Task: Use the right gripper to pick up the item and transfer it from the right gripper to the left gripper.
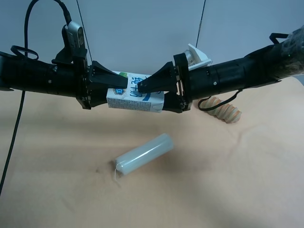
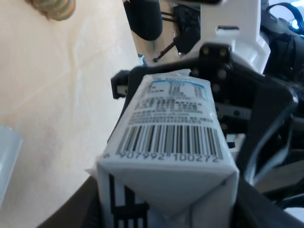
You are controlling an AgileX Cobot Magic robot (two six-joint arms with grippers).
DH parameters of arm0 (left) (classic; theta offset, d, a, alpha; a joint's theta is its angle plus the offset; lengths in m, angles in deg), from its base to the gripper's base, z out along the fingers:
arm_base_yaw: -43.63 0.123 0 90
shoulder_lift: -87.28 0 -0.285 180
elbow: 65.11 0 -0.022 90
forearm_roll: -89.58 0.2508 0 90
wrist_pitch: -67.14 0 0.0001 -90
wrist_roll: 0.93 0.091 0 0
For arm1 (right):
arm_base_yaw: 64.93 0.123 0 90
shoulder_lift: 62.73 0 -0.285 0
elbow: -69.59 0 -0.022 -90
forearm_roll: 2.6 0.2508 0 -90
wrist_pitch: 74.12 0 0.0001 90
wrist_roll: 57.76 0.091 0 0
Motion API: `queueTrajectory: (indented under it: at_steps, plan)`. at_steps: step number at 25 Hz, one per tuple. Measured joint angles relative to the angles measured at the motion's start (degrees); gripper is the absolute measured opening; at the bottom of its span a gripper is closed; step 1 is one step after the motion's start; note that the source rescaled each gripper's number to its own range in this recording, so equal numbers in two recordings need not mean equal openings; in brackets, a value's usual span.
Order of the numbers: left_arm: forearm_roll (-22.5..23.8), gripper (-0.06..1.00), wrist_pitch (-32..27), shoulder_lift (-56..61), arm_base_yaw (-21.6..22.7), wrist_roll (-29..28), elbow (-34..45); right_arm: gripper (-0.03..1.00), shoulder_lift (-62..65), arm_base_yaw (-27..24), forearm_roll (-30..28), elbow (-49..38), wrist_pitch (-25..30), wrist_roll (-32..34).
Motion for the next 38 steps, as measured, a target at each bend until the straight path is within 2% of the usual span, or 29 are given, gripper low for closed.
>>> queueTrajectory:
  at_steps: [2,4,10,14,24,27,34,36,38]
  plan:
    - [0.24,0.01,0.4,0.0,0.0,-0.05,0.0,0.64,0.0,0.0,-2.11,0.0,0.16,0.05]
    - [0.42,0.01,0.45,0.0,0.0,-0.05,0.0,0.71,0.0,0.0,-3.83,0.0,0.16,0.05]
    - [0.42,0.01,0.45,0.0,0.0,-0.35,0.0,0.75,1.34,0.0,-9.47,0.0,0.18,0.19]
    - [0.42,0.01,0.45,0.0,0.0,-0.47,0.0,0.75,4.41,0.0,-18.24,0.0,-2.68,3.35]
    - [0.41,0.01,0.47,0.0,0.0,-0.61,0.0,0.75,17.98,0.0,-47.67,0.0,-16.15,21.33]
    - [0.78,0.01,0.47,0.0,0.0,-0.49,0.0,0.75,22.86,0.0,-58.31,0.0,-18.23,28.86]
    - [2.05,0.01,0.51,0.0,0.0,-0.18,0.0,0.75,31.98,0.0,-82.62,0.0,-17.08,49.72]
    - [2.1,0.01,0.51,0.0,0.0,0.27,0.0,0.75,34.96,0.0,-86.45,0.0,-14.69,52.52]
    - [2.1,0.01,0.53,0.0,0.0,0.74,0.0,0.75,37.5,0.0,-87.61,0.0,-11.56,53.12]
